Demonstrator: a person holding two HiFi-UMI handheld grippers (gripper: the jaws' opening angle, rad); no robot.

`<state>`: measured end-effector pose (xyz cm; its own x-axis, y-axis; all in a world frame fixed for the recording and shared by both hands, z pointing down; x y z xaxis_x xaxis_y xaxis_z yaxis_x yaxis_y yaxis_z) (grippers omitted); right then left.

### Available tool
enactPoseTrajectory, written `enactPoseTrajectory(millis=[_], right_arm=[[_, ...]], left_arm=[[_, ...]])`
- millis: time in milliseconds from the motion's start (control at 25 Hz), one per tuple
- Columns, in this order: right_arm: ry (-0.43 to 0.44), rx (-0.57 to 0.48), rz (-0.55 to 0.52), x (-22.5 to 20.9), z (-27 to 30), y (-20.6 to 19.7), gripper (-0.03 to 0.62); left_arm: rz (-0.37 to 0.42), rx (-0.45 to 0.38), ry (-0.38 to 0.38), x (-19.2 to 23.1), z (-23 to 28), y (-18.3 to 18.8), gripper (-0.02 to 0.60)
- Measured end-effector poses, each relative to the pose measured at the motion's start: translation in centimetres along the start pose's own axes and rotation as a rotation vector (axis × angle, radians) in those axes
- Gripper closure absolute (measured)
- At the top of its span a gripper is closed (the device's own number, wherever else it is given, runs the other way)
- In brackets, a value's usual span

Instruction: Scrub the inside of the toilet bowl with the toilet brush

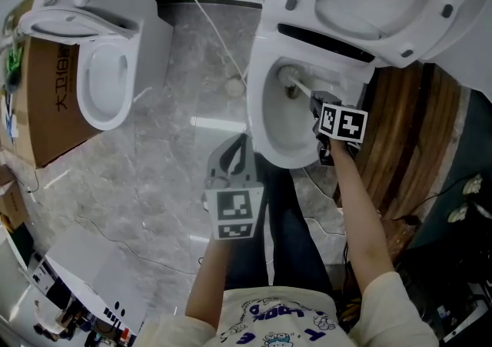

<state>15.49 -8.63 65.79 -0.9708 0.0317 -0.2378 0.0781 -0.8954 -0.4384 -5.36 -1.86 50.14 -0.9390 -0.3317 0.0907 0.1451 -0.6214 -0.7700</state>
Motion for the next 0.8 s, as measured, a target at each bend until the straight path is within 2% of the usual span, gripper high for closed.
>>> enactPoseTrajectory(millis=[360, 600, 720, 800], right_arm=[[0.094, 0.138, -0.176, 1.6, -0.6, -3.3, 0.425], [0.162, 0.316, -0.455, 1.5, -1.8, -6.3, 0.425], [0.170, 0.406, -0.582, 0.9, -2.1, -8.0, 0.425], [0.150, 0.429, -0.673, 0.2, -1.8, -8.5, 0.425]], left_arm=[[0.003, -0.002, -0.005, -0.2, 0.2, 0.2, 0.580], [0.004, -0.008, -0.009, -0.4, 0.4, 0.5, 0.580], [0.004, -0.009, -0.012, -0.6, 0.5, 0.7, 0.580], [0.006, -0.010, -0.013, -0.7, 0.5, 0.7, 0.580]])
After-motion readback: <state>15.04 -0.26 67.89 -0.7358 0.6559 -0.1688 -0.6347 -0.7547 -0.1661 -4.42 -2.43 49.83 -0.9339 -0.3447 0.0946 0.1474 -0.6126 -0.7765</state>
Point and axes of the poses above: the fingertips, and each gripper's own axes: z forward along the fingers, x to its left, y out of its top, the point moved 1 cm from there along -z, backward along the fingers, and after that the axes turned 9 degrees about -x, right-handed, at the moved point
